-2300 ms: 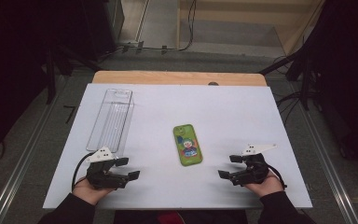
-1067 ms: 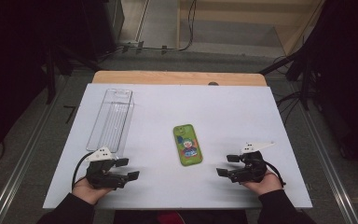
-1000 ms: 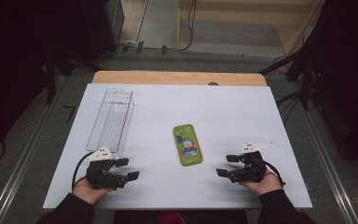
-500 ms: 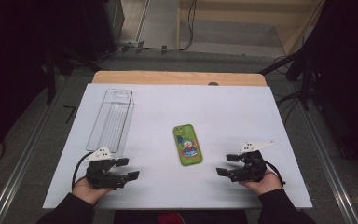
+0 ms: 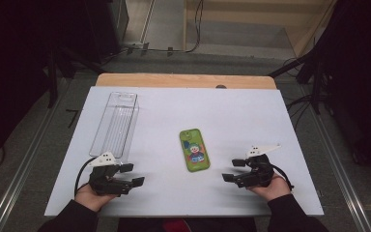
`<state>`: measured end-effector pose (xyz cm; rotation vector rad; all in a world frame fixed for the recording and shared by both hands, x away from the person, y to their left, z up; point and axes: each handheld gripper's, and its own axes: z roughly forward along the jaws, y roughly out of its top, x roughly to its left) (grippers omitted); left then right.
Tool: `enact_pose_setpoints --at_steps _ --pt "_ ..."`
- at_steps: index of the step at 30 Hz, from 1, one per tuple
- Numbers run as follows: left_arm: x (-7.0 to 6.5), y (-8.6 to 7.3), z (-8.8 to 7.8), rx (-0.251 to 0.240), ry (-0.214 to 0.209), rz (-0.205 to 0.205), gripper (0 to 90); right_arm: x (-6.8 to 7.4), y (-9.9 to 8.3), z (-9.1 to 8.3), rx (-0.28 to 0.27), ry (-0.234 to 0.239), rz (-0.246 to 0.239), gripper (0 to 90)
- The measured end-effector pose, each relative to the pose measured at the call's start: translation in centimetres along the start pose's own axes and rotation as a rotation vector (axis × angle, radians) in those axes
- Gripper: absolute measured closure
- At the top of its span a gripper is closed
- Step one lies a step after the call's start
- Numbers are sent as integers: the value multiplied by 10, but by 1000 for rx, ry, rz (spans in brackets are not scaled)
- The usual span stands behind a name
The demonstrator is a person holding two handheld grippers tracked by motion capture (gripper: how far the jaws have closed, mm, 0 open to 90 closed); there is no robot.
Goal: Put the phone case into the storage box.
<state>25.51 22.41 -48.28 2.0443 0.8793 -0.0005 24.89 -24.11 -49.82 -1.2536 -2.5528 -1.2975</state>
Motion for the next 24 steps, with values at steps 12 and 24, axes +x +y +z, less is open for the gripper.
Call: enact_pose_setpoints --at_steps 12,24 --pt "0 0 0 -3 0 -4 250 3 18 -6 -4 10 -17 216" --pt "1 0 -1 -8 3 -5 250 10 38 -4 13 17 -41 219"
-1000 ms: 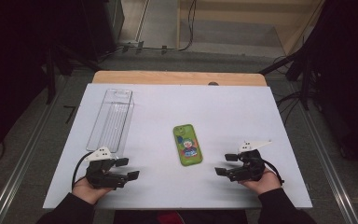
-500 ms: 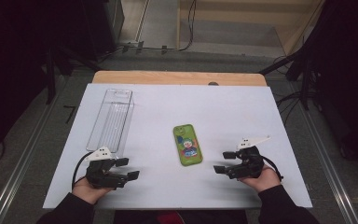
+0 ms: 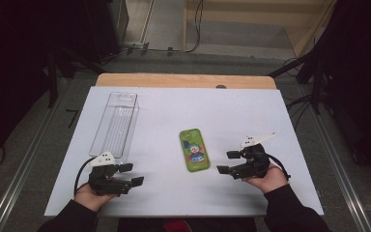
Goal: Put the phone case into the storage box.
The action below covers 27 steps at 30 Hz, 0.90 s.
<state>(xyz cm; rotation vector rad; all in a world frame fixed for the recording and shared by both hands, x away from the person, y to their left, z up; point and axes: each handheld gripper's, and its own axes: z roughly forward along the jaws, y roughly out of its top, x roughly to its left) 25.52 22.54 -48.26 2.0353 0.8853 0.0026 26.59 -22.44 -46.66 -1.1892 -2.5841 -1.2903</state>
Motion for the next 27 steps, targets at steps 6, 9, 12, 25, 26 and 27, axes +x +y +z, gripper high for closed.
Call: enact_pose_setpoints --at_steps 6,9,12,25,26,27 --pt "0 0 0 1 -1 0 250 3 10 1 -4 2 -18 222" --pt "0 0 0 1 -1 0 250 4 13 2 -1 0 -19 222" --pt "0 0 0 1 0 -1 250 4 17 5 4 0 -21 225" --pt "0 0 0 0 0 -1 250 6 33 14 -5 19 -30 227" --pt "0 0 0 0 0 -1 250 7 34 15 -3 22 -30 228" --pt "0 0 0 1 0 0 250 7 35 17 -4 23 -34 228"
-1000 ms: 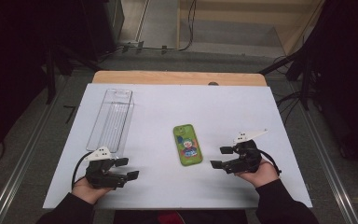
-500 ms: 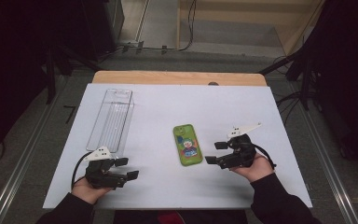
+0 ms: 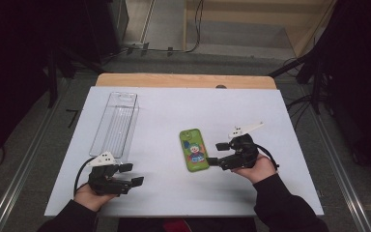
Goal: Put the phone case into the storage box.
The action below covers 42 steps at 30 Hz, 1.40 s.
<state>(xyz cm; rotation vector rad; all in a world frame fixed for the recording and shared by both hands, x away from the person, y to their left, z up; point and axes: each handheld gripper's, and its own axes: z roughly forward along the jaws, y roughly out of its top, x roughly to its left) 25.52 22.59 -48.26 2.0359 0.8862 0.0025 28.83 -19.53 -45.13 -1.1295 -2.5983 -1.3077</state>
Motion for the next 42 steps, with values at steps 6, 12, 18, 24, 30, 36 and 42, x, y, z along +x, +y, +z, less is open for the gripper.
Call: enact_pose_setpoints --at_steps 6,12,18,24,30,36,42 --pt "0 0 0 -1 -3 0 250 2 7 8 8 6 -15 228" --pt "0 0 0 0 -2 0 250 4 14 14 8 16 -23 228" --pt "0 0 0 1 -1 2 250 5 20 19 14 16 -31 228" --pt "0 0 0 1 -1 1 250 5 26 24 20 19 -39 229" --pt "0 0 0 1 -1 2 250 6 32 30 26 23 -37 229" --pt "0 0 0 1 -2 2 250 7 38 36 29 27 -46 229" --pt "0 0 -1 0 -1 2 250 7 43 44 37 36 -51 228"
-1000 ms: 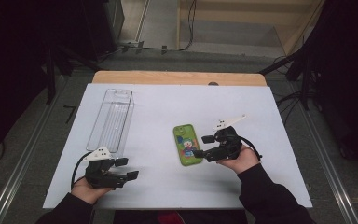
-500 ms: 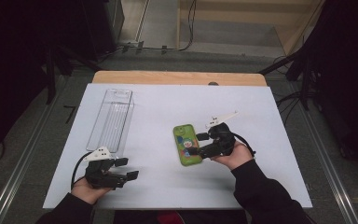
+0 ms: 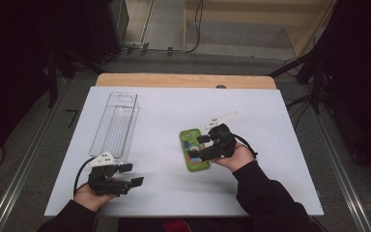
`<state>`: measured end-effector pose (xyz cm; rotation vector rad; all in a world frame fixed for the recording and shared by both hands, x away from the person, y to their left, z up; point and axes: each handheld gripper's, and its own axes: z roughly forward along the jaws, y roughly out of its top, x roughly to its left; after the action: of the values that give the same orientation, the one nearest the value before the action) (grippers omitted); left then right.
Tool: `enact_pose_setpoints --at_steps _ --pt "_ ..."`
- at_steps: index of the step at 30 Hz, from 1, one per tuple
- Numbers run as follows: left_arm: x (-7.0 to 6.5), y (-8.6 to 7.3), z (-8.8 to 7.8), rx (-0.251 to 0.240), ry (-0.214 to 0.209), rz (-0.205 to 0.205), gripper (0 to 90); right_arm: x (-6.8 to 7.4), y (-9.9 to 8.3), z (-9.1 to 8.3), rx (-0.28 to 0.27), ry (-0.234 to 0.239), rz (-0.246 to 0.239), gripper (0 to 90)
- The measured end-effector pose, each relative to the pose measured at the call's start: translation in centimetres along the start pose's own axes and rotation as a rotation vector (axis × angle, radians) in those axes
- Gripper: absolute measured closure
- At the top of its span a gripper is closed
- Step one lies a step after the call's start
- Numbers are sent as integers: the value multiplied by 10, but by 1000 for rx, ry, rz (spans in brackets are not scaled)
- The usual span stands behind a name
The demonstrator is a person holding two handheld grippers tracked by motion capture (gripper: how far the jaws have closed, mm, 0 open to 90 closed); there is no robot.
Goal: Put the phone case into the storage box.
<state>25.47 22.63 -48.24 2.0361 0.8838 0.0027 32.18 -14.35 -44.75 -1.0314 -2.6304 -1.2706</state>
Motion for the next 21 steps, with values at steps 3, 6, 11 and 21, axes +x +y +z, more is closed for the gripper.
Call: enact_pose_setpoints --at_steps 3,6,11,21 --pt "0 0 0 0 -1 0 250 -1 2 3 4 0 -1 228" --pt "0 0 0 0 -1 0 250 -1 4 7 8 -5 1 229" --pt "0 0 0 0 -1 1 250 -2 9 14 23 -11 -1 263" --pt "0 0 -1 -2 -2 -1 250 -2 18 30 49 -7 14 328"
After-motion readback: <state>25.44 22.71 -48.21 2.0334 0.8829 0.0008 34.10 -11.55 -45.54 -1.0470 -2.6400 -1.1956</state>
